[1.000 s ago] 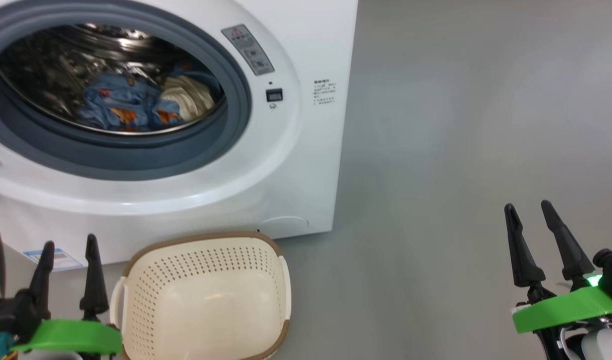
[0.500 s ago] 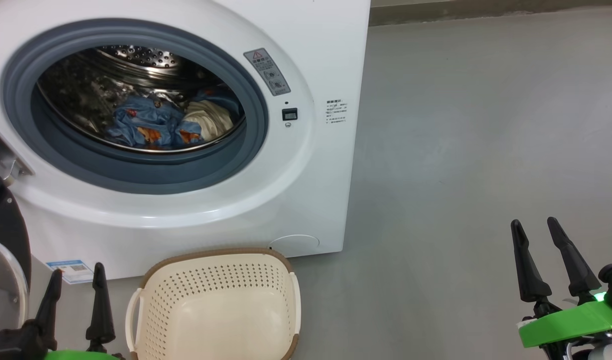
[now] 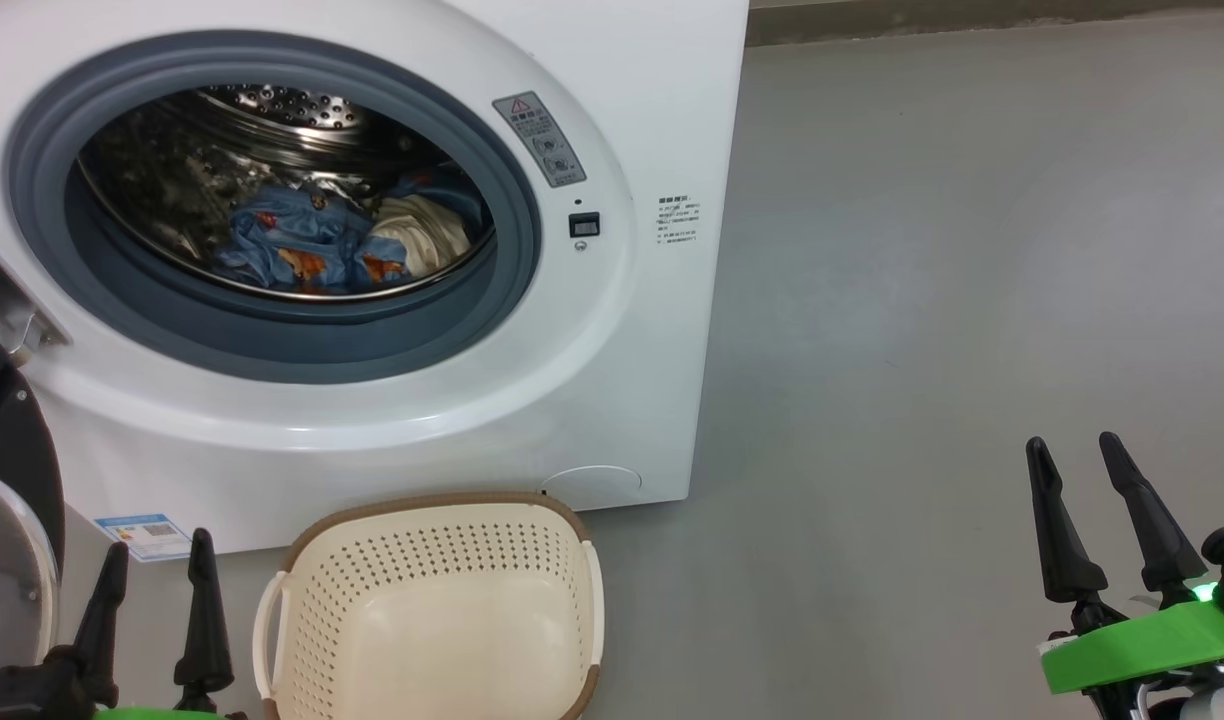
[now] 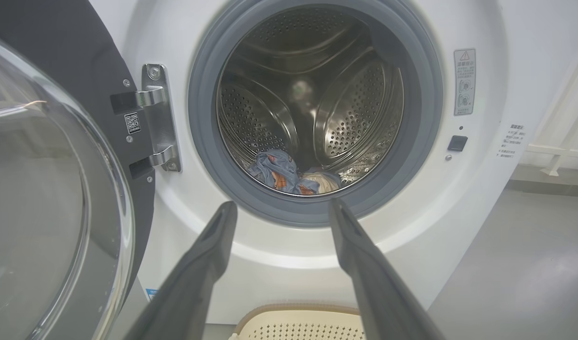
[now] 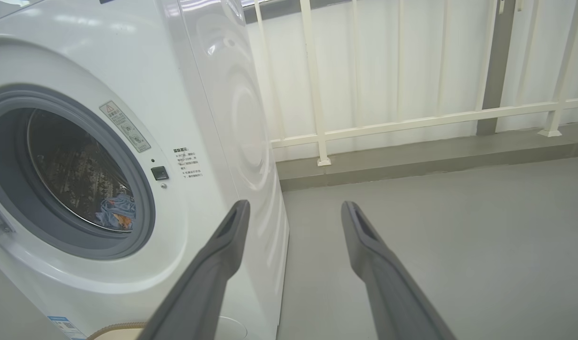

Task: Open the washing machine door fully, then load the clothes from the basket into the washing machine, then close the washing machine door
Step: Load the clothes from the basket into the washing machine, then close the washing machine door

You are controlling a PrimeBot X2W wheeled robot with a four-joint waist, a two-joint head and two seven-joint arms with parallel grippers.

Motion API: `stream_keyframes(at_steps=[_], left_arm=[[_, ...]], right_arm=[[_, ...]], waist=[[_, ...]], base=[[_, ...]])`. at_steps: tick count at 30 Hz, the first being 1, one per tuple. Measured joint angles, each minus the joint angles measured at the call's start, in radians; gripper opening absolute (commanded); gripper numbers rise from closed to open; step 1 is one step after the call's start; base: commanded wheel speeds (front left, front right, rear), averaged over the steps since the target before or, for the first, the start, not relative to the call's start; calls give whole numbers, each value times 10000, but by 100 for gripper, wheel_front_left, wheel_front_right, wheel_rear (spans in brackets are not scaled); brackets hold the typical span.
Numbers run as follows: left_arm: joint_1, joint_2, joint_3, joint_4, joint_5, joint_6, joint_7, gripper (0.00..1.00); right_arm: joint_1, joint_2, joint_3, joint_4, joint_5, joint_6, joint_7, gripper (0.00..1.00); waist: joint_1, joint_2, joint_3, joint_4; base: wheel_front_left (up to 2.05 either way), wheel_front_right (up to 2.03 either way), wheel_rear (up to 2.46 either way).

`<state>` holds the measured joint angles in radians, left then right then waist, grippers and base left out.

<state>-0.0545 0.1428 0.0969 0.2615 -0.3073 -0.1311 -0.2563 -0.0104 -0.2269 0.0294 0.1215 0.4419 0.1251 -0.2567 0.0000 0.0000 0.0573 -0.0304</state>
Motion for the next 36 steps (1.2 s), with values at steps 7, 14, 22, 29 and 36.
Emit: stream_keyframes(at_steps=[7,14,22,29,36], left_arm=[[16,2,-8,-15,-2,0,0,100],[26,6,-2,-19,-2,0,0,100],[28,6,8,-21,-2,0,0,100],[35,0,19,-19,-2,0,0,100],[192,2,23,-35,2,0,0,100]], right_arm=[[0,-6,2,2,0,0,0,100],[0,-8,12,2,0,0,0,100],[0,-21,12,0,0,0,0,100],[0,-27,12,-4,0,0,0,100],[0,-35,10,-21,0,0,0,100]], waist=[[0,0,-40,-43],[0,0,-103,-125],[0,0,-95,-139],[0,0,-119,-146],[0,0,-77,-152]], base=[[0,0,0],[0,0,0],[0,0,0],[-40,40,0],[-79,79,0]])
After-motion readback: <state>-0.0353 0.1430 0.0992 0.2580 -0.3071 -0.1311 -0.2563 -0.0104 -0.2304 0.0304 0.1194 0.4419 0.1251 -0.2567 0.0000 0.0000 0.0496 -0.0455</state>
